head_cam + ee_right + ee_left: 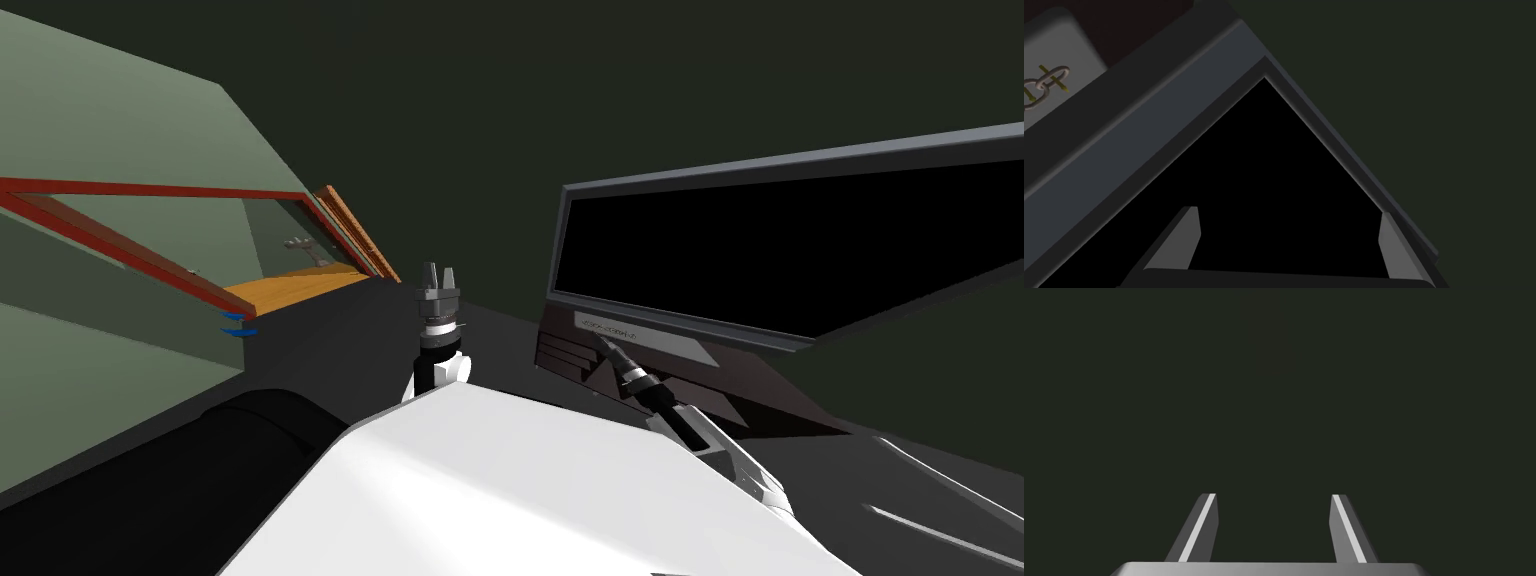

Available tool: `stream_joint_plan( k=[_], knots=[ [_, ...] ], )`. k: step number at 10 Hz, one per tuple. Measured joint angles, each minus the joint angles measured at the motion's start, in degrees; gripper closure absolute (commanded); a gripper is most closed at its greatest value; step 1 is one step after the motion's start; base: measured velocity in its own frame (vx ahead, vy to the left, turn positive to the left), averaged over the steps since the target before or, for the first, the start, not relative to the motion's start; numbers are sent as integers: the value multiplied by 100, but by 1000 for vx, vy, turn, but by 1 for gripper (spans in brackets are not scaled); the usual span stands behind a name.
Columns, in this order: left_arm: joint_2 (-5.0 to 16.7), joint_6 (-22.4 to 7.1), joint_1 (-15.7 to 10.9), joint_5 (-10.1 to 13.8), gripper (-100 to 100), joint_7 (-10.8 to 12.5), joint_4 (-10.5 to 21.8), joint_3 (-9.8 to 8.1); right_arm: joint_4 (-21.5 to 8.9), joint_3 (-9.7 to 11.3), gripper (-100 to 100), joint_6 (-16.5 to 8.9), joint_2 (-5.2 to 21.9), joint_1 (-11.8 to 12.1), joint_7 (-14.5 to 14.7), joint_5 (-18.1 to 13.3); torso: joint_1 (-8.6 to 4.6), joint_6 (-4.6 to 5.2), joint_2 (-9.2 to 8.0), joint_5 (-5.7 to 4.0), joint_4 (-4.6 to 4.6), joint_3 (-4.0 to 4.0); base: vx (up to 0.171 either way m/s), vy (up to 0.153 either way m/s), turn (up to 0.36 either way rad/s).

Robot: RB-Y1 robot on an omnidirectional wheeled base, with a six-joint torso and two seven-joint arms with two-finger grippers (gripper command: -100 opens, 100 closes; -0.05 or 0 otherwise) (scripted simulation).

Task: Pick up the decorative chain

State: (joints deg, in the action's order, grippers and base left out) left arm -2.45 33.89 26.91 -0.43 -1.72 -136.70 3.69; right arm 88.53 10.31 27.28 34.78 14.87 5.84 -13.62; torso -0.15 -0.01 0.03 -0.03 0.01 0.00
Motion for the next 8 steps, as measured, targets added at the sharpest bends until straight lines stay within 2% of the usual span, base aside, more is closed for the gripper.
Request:
stream_joint_plan(
  k=[2, 6, 8],
  knots=[
    [0, 0, 0, 0, 0, 0, 0, 0, -291, 134, -100, -13, 242, -74, 83, -127, -1, 0, 5, 0, -1, -3, 0, -13, 169],
    [0, 0, 1, 0, 0, 0, 0, 0, -1086, 445, -100, 25, 620, -282, 322, -412, -2, 1, 12, 0, -2, -6, 11, -15, 176],
    [0, 0, 1, 0, 0, 0, 0, 0, -1314, 591, -100, -12, 846, -311, 413, -547, -5, 1, 13, -1, -3, -7, 17, -24, 187]
  ],
)
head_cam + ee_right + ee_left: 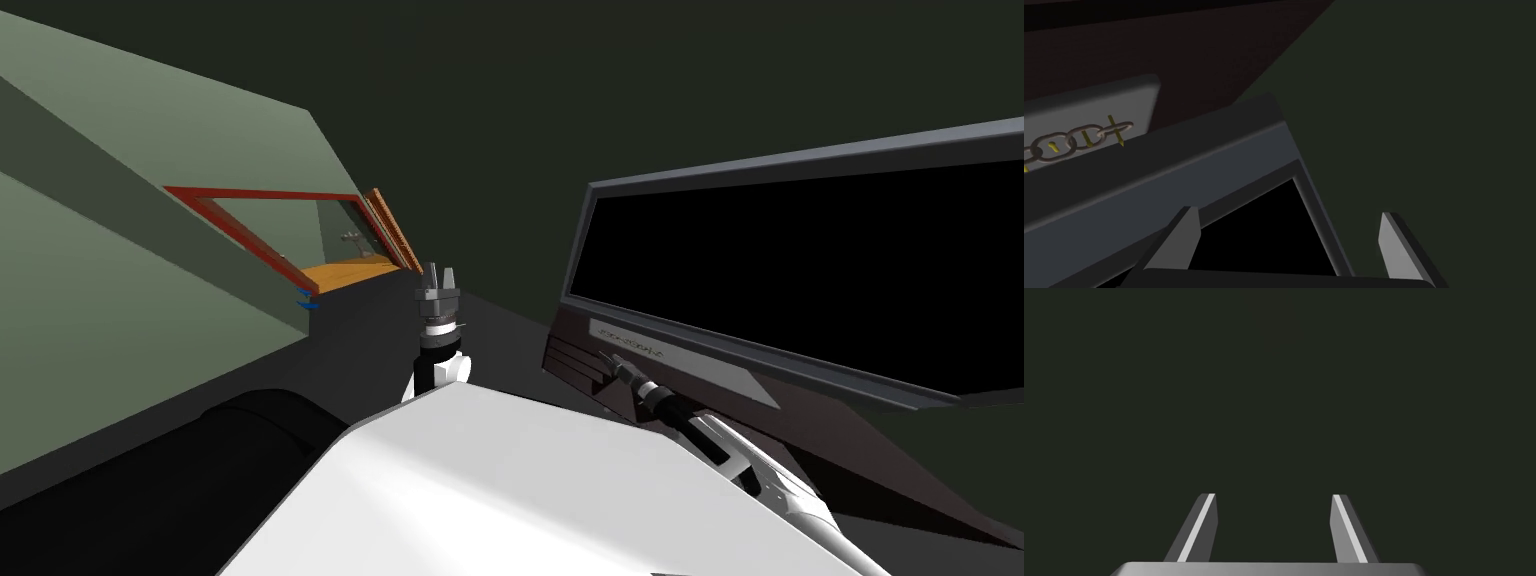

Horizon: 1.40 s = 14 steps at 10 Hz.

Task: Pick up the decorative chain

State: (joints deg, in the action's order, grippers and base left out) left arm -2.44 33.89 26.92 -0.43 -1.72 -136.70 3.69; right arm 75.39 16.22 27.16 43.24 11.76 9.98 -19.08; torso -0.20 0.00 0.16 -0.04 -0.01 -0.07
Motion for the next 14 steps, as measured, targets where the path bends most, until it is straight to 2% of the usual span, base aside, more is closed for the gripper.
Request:
stream_joint_plan(
  k=[4, 6, 8, 9, 11, 12, 14],
  knots=[
    [0, 0, 0, 0, 0, 0, 0, 0, -695, 330, -100, 6, 374, -213, 203, -280, 1, 1, 7, 0, -1, -4, 29, -22, 173],
    [0, 0, 1, 0, 0, 0, 0, 0, -959, 466, -100, 5, 548, -220, 332, -414, -1, 2, 5, 0, -1, -3, 30, -31, 159],
    [0, 0, 1, 0, 0, 0, 0, 0, -1362, 618, -100, 52, 727, -342, 423, -541, -1, 0, 10, 0, -2, -5, 37, -26, 186],
    [0, 0, 1, 0, 0, 0, 0, -1, -1525, 665, -100, 64, 752, -374, 478, -590, 1, 7, 8, -1, -3, -5, 39, -27, 218],
    [0, 0, 1, 0, 0, 0, 0, 0, -2007, 870, -100, 130, 1024, -489, 600, -764, -4, 0, 15, -1, -3, -9, 60, -50, 325],
    [1, 0, 1, 0, 0, 0, 0, -1, -2060, 992, -100, 58, 1211, -451, 658, -866, -10, 4, 21, -2, -4, -12, 54, -48, 51],
    [0, 0, 1, 0, 0, 0, 0, -1, -2622, 1131, -100, 148, 1275, -602, 810, -997, 2, 4, 14, 0, -3, -8, 44, -30, 217]
  ],
)
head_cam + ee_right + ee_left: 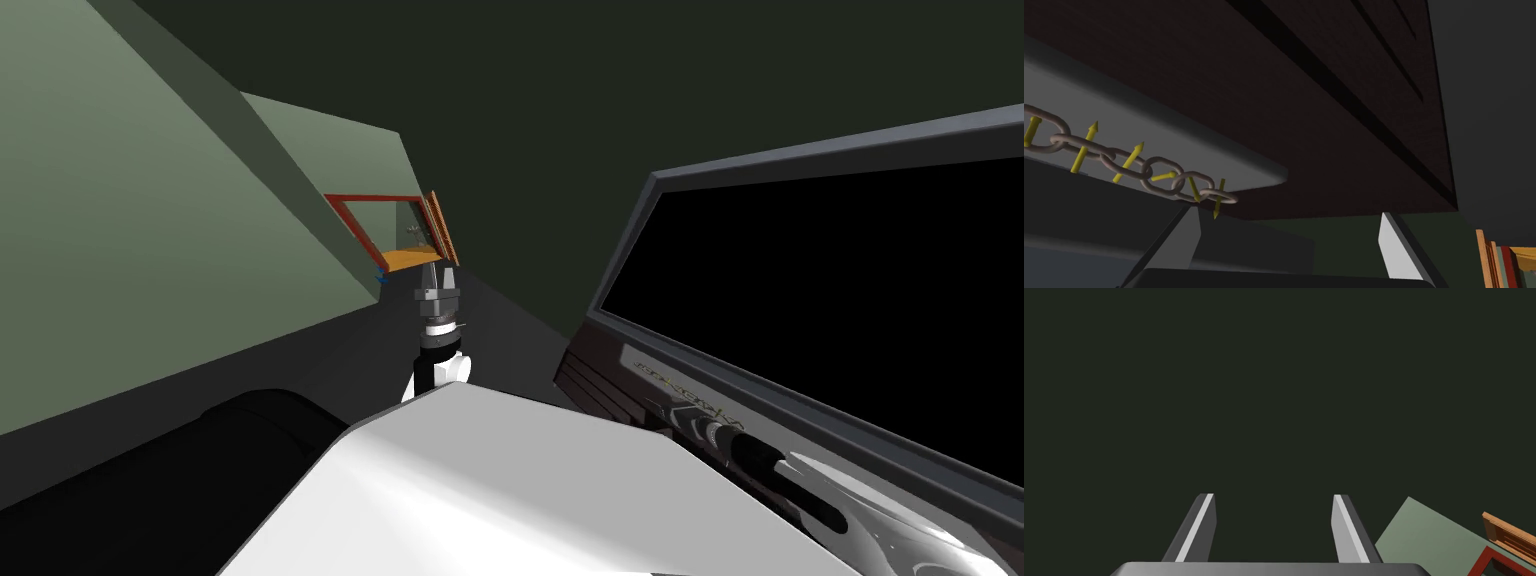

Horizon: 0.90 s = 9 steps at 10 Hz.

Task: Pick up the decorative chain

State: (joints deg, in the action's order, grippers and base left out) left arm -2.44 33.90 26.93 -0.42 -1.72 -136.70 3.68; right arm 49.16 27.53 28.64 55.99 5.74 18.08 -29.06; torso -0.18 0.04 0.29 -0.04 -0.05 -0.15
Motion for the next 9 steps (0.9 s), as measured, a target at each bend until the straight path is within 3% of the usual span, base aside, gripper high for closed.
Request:
stream_joint_plan(
  k=[1, 2, 4, 5, 7, 8, 9],
  knots=[
    [0, 0, 0, 0, 0, 0, 0, 0, -173, 124, -100, -16, 124, -34, 46, -92, -2, -1, 2, 0, 0, -1, 75, -44, 246],
    [0, 0, 0, 0, 0, 0, 0, 0, -34, 274, -100, -179, 366, 61, -12, -175, -3, 0, 9, 0, -1, -5, 58, -39, 61],
    [0, 0, 1, 0, 0, 0, 0, 0, -341, 291, -100, -90, 354, -7, 104, -218, 7, 6, -7, 0, 1, 3, 18, -14, 40],
    [0, 0, 0, 0, 0, 0, 0, 0, -635, 335, -100, 19, 359, -80, 191, -263, 8, 2, -8, 1, 2, 5, 47, -40, 226],
    [0, 0, 1, 0, 0, 0, 0, -1, -911, 552, -100, 18, 515, -120, 246, -402, -7, 1, 13, -1, -2, -7, 124, -85, 246],
    [1, 0, 1, 0, 0, 0, 0, -1, -664, 659, -100, -149, 747, 149, 191, -437, -24, -1, 34, -4, -6, -19, 127, -95, 84],
    [1, 0, 2, 0, 0, 0, -1, -1, -769, 730, -100, -154, 735, 79, 214, -485, -19, 3, 34, -8, -8, -20, 43, -30, -39]
  ],
)
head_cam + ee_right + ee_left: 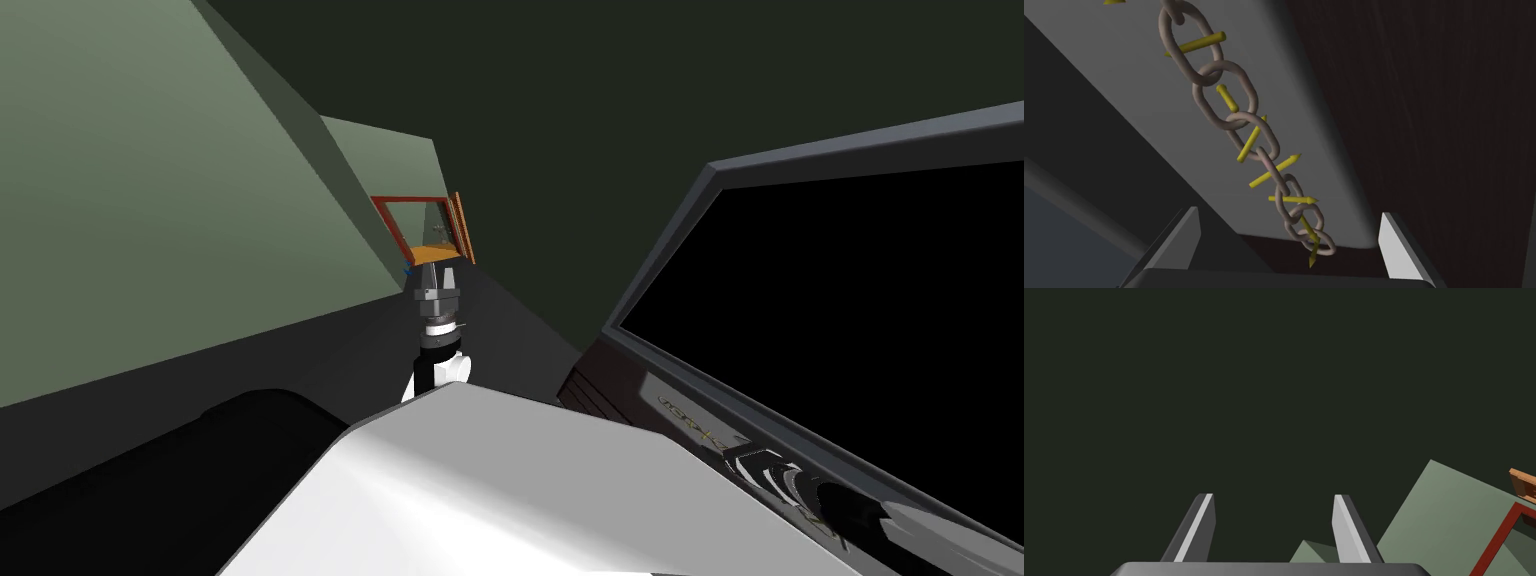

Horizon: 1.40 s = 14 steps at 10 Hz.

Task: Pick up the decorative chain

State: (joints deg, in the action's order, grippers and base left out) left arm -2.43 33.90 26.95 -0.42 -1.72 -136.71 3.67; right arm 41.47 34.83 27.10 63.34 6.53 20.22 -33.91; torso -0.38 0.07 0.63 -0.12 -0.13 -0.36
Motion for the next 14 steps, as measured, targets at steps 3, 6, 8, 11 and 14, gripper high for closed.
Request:
stream_joint_plan(
  k=[3, 6, 8, 11, 14],
  knots=[
    [-1, 0, -1, 0, 0, 0, 0, 1, -397, 73, -100, 126, -62, -112, 80, -55, 33, 1, -43, 9, 10, 26, 25, -20, 63],
    [-1, 0, -1, 0, 0, 0, 0, 1, -490, 203, 0, 108, -45, -25, 99, -107, 26, 3, -35, 6, 8, 20, 35, -32, 25],
    [-1, 0, -2, 0, 0, 0, 0, 1, -468, 193, -100, 31, -123, -8, 112, -108, 27, 1, -48, 7, 11, 28, -3, -49, 62],
    [-1, 0, -1, 0, 0, 0, 1, 1, -566, 164, 100, -110, -334, -43, 199, -117, 32, 4, -54, 9, 13, 32, -12, -15, 36],
    [-1, 0, -1, 0, 0, 0, 0, 1, -563, 165, 100, -111, -328, -44, 205, -121, 33, 7, -49, 5, 10, 28, 0, 0, 0]
  ],
)
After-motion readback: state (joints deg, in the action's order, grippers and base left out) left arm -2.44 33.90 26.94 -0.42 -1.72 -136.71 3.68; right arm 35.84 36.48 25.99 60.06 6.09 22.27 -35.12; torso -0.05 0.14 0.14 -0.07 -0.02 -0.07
